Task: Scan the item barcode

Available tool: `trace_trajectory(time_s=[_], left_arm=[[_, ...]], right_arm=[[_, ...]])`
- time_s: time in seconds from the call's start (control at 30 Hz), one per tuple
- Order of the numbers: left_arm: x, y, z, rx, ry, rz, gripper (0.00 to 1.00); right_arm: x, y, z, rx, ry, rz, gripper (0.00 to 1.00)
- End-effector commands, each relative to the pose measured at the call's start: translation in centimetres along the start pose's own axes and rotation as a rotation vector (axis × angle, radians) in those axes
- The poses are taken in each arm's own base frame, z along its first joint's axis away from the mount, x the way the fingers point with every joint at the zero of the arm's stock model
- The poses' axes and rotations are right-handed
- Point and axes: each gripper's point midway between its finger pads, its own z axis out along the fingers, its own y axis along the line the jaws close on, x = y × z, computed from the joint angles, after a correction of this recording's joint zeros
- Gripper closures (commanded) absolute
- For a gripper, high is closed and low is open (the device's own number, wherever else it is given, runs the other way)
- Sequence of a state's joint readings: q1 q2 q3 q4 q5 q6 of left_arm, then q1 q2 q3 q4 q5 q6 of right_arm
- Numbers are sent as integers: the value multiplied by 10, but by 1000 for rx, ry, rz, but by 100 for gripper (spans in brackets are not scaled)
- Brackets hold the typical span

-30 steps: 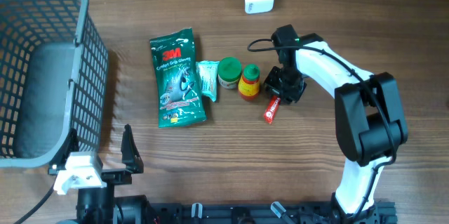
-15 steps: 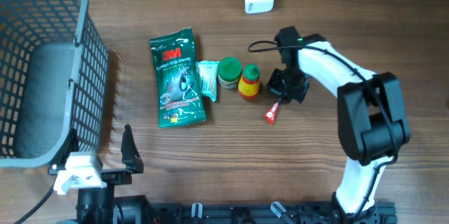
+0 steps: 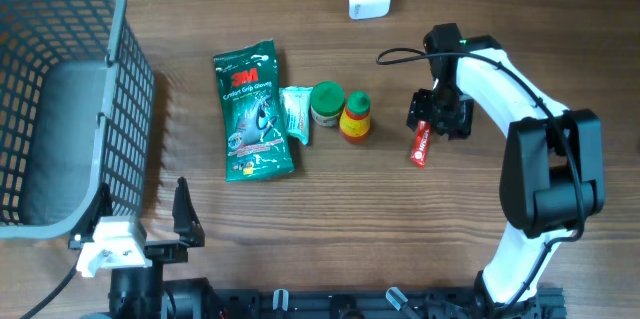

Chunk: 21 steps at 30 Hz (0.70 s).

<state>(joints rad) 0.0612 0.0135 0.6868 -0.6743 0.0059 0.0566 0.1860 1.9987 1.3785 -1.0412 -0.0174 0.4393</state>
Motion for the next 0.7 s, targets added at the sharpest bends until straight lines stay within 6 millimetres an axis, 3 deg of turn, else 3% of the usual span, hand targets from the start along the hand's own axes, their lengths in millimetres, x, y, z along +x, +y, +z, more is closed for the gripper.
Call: trace_trajectory(time_s=[0.0,0.1,0.2,0.27,0.37,0.4,0.5,0.53,0.6,0.67], left_arm=[[-1,2,-1,-12,-9,-13,0],[-1,2,-1,-12,-9,-13,0],[-1,2,-1,-12,-9,-13,0],[-1,2,-1,-12,-9,-13,0],[-1,2,-1,-12,-9,-13,0],[-1,2,-1,-12,-9,-13,0],[-1,2,-1,-12,-9,-13,0],[-1,2,-1,-12,-9,-13,0],[-1,2,-1,-12,-9,-13,0],[-1,2,-1,-12,-9,-13,0]], right_arm=[[19,5,14,-13,27,-9,36],[32,5,33,-6,42,-3,42],[31,-1,44,36,8,-13,45],[27,-12,46,96,-13,-15,61],[24,-16,46,124,-25,-15,95],[27,-13,47,102,-13,-12,96],[32,12,44,-55,38,-63,96],[35,36,31,-214,73,-124,96],[39,58,9,-396,103,-172,96],[51,83,-27,-667,140,-245,96]])
